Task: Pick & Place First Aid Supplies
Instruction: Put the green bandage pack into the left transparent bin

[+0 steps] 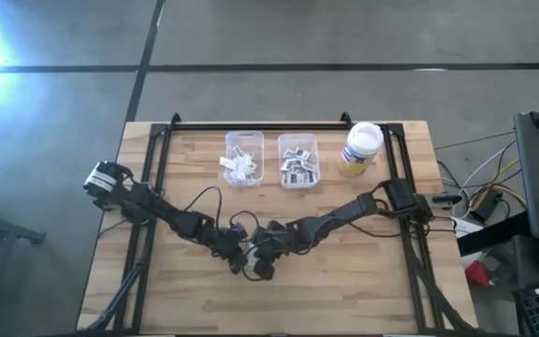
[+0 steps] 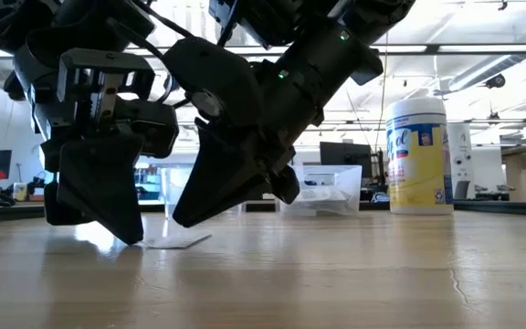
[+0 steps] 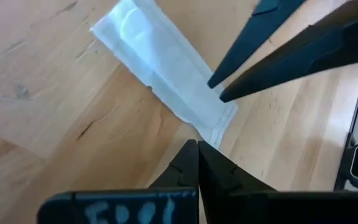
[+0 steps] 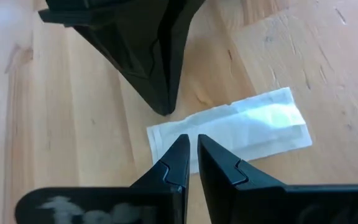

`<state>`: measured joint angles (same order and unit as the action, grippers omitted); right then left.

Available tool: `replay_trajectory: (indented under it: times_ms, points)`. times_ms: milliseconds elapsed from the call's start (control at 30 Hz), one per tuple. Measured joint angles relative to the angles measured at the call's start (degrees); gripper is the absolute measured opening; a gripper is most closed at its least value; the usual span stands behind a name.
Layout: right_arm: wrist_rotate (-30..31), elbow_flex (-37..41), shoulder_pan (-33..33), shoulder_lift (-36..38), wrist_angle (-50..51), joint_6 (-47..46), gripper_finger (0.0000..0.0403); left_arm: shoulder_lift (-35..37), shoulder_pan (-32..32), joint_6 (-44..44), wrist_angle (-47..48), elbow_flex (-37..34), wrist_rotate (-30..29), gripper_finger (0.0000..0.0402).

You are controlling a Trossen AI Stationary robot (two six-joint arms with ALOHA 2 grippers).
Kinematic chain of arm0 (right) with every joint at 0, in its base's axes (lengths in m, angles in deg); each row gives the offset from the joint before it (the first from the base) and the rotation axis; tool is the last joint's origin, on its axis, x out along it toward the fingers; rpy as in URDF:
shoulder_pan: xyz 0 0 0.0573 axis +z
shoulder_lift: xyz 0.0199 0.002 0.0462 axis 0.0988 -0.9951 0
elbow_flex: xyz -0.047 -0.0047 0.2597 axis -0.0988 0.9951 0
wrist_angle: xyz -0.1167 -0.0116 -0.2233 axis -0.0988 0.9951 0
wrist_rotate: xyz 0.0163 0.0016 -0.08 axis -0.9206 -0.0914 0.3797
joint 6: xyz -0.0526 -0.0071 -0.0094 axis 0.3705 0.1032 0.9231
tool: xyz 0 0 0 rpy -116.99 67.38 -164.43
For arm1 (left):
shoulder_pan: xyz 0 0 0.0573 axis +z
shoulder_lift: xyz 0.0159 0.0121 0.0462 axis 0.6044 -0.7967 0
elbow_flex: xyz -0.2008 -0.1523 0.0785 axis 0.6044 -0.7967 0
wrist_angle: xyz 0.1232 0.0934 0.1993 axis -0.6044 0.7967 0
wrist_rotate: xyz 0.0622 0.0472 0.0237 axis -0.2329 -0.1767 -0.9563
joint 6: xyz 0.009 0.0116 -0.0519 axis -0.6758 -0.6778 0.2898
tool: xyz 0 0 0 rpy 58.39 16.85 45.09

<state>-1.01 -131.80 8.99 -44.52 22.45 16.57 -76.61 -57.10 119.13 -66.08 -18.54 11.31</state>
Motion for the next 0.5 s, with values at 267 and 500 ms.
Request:
replay_trajectory:
  times_ms: [267, 500]
  points:
    - [-1.75, 0.02, 0.08, 0.04, 2.64, -1.68, 0.0031, 0.04, 0.04, 3.26, 0.56, 0.01, -0.03, 0.0035]
    - [-1.73, 0.09, 0.2, -0.65, 1.79, -2.0, 0.0031, 0.09, 0.07, 3.76, -0.12, 0.0, -1.44, 0.0108]
